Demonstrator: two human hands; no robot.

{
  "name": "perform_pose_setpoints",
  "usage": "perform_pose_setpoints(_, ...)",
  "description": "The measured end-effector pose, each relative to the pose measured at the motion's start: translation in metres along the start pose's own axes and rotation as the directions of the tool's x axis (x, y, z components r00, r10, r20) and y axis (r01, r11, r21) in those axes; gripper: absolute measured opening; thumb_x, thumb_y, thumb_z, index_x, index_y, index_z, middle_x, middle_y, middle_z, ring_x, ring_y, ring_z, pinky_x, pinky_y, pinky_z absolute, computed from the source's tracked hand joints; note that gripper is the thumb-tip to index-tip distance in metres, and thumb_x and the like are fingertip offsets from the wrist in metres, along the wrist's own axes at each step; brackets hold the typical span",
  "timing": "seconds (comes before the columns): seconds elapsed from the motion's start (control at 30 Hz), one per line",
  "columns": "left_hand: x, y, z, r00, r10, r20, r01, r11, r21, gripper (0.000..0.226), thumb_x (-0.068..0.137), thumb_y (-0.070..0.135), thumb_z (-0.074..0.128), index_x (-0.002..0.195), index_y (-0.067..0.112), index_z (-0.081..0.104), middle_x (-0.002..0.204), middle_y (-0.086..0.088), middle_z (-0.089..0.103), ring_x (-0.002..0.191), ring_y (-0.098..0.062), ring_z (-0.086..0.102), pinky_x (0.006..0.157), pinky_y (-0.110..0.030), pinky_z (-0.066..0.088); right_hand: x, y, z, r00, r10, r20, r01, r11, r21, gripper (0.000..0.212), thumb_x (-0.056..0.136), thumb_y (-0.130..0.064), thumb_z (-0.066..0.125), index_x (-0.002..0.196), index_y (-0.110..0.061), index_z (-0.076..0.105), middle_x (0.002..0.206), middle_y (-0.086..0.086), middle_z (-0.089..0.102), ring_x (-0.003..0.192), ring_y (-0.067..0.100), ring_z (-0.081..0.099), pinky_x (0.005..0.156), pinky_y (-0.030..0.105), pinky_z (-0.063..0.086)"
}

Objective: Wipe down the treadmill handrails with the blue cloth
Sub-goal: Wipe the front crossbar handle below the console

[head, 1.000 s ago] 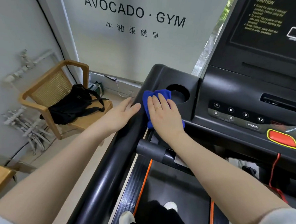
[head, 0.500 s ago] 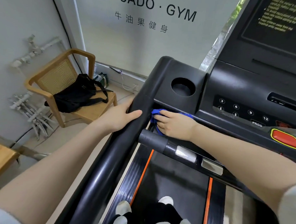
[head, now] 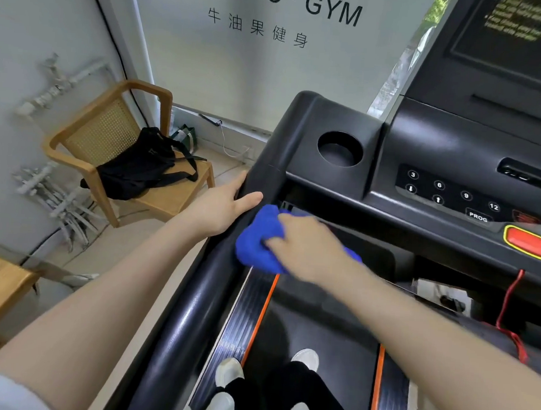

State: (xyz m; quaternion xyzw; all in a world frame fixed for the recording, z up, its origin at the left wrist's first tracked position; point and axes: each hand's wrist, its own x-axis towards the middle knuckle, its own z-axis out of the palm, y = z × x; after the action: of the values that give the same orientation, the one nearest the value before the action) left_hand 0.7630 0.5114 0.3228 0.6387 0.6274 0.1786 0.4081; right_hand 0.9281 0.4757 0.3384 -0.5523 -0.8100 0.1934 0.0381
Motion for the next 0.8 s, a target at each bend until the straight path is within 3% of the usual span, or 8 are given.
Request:
perform_pose_setpoints(0.1,0.001,-0.004,-0.001,1.000,0.013,0.014,-0.013,0.999,0.029,0.055,0.092,0.047,0.044,0.142,0.028,0.031,0.136,0.001,0.054,0.120,-0.021,0.053,0.103,-0.039,0.041,0.001,-0.008,0.024,0.995,0.098,0.000,-0.098,0.992,-0.081,0.034,0.091,-0.038,0.041,0.103,-0.007,0.046,0.101,0.008,0.056,0.091,0.029,0.057,0.065,0.031,0.035)
perform_pose_setpoints(0.2,-0.001,-0.004,-0.003,1.000,0.010,0.022,-0.010,1.000,0.001,0.059,0.091,0.049,0.045,0.143,0.026,0.031,0.136,0.000,0.054,0.120,-0.019,0.053,0.103,-0.041,0.042,-0.007,0.007,0.016,0.998,0.062,-0.020,-0.062,0.998,-0.001,0.015,0.090,-0.033,0.042,0.085,-0.019,0.037,0.082,-0.001,0.050,0.073,0.024,0.054,0.060,0.031,0.034)
perform_pose_setpoints(0.3,-0.002,-0.003,-0.003,1.000,0.022,0.007,-0.022,1.000,0.003,0.057,0.093,0.045,0.044,0.144,0.025,0.029,0.140,0.002,0.049,0.124,-0.018,0.049,0.106,-0.036,0.039,-0.024,0.021,0.002,0.986,0.161,-0.039,-0.164,0.984,-0.066,0.022,0.089,-0.028,0.044,0.072,-0.028,0.028,0.070,-0.008,0.042,0.066,0.020,0.047,0.060,0.030,0.031)
perform_pose_setpoints(0.4,-0.001,-0.001,-0.002,0.999,0.053,0.006,-0.053,0.998,0.045,0.053,0.095,0.041,0.043,0.143,0.024,0.031,0.139,0.001,0.050,0.123,-0.019,0.050,0.101,-0.031,0.039,-0.042,0.036,-0.004,0.950,0.298,-0.090,-0.311,0.929,-0.199,0.015,0.087,-0.030,0.045,0.086,-0.017,0.036,0.080,-0.002,0.045,0.072,0.023,0.044,0.061,0.029,0.032)
perform_pose_setpoints(0.47,0.000,-0.001,-0.001,0.998,0.065,-0.002,-0.065,0.996,0.064,0.051,0.095,0.040,0.043,0.142,0.022,0.033,0.138,0.000,0.051,0.122,-0.019,0.050,0.096,-0.028,0.039,-0.041,0.031,0.001,0.939,0.335,-0.079,-0.344,0.923,-0.171,0.017,0.089,-0.030,0.044,0.095,-0.015,0.039,0.083,0.000,0.045,0.072,0.023,0.042,0.061,0.029,0.031)
perform_pose_setpoints(0.57,0.000,0.000,0.001,0.998,0.056,0.000,-0.056,0.997,0.052,0.048,0.095,0.040,0.043,0.139,0.022,0.036,0.134,-0.001,0.055,0.118,-0.020,0.053,0.096,-0.033,0.042,-0.020,0.001,0.018,0.967,0.234,-0.100,-0.244,0.965,-0.101,0.017,0.089,-0.029,0.042,0.100,-0.016,0.041,0.093,0.004,0.056,0.078,0.025,0.050,0.063,0.031,0.033)
perform_pose_setpoints(0.63,0.001,-0.002,0.002,0.999,0.054,0.002,-0.054,0.998,0.038,0.048,0.095,0.040,0.043,0.139,0.022,0.037,0.133,0.000,0.055,0.117,-0.019,0.054,0.093,-0.031,0.042,-0.005,-0.012,0.031,0.976,0.171,-0.135,-0.191,0.971,-0.145,0.030,0.089,-0.034,0.043,0.112,-0.015,0.046,0.104,0.006,0.058,0.090,0.027,0.056,0.069,0.033,0.038)
perform_pose_setpoints(0.8,0.002,-0.004,-0.002,0.999,-0.026,0.046,0.025,1.000,0.016,0.065,0.087,0.057,0.043,0.144,0.027,0.028,0.139,0.000,0.051,0.120,-0.022,0.053,0.102,-0.044,0.043,-0.009,0.006,0.029,0.972,0.141,-0.190,-0.167,0.978,-0.126,0.010,0.091,-0.027,0.038,0.087,-0.017,0.037,0.081,0.001,0.049,0.071,0.024,0.052,0.061,0.033,0.031)
